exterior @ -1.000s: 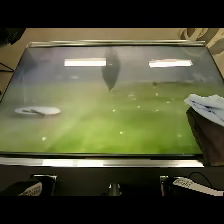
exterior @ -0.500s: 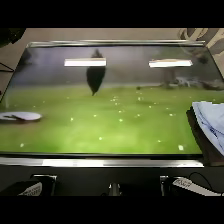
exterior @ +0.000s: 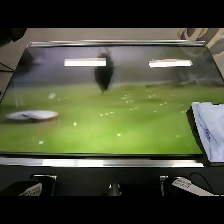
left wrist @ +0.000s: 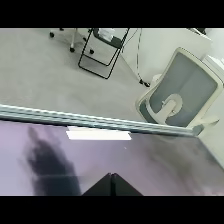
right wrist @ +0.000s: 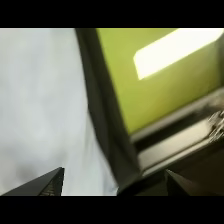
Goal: Fold the shirts.
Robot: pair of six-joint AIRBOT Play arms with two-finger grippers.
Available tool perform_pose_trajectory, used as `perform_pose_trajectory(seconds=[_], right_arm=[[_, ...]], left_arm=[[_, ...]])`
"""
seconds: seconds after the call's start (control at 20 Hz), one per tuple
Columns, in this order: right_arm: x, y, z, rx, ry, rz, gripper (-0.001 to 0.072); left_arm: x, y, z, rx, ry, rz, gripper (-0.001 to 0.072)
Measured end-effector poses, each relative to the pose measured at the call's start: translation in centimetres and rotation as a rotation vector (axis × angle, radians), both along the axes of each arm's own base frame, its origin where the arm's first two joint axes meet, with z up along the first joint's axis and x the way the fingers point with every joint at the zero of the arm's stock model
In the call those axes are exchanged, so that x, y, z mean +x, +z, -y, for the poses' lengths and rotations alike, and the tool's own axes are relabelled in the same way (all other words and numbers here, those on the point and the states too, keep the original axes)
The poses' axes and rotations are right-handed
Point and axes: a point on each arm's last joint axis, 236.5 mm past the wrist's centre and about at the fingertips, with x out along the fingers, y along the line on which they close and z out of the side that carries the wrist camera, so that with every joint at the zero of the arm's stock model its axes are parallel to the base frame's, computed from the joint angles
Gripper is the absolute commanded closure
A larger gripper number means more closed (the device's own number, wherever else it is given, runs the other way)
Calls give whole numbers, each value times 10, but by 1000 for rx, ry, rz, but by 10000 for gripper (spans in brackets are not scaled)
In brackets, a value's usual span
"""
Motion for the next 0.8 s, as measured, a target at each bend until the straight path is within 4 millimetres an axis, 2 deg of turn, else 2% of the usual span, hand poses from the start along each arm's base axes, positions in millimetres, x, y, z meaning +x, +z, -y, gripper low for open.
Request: perform_pose_trajectory(seconds=[0.05,0.1,0.15,0.2,0.25,0.35,0.4,0.45,0.5,0.55,0.6,0.7,0.8], right_arm=[[28,34,2,-105,57,76,70],[55,62,-4,-181,113,145,74],[85,85,-21,-228,176,213,76],[110,99,-44,-235,231,262,76],[135,103,-75,-211,298,292,75],[165,78,-145,-84,445,252,46],[172,55,-184,-6,528,195,46],[170,28,-219,76,599,112,47],[163,2,-246,139,653,27,48],[151,-22,-270,201,700,-61,48],[140,-41,-288,245,734,-128,48],[119,-71,-311,306,774,-236,47],[109,-86,-320,325,790,-286,46]], left_arm=[[2,-5,5,55,8,-1,687],[6,-16,7,114,28,-22,686],[12,-35,7,194,58,-64,684],[17,-58,4,280,89,-118,679],[21,-88,-1,372,115,-198,601],[17,-153,-14,509,140,-410,174],[7,-191,-19,561,140,-548,99],[-7,-224,-22,601,129,-677,99],[-24,-253,-24,636,115,-795,99],[-43,-276,-26,671,100,-890,100],[-59,-291,-27,696,89,-949,101],[-82,-305,-29,725,75,-997,102],[-88,-306,-30,729,77,-987,102]])
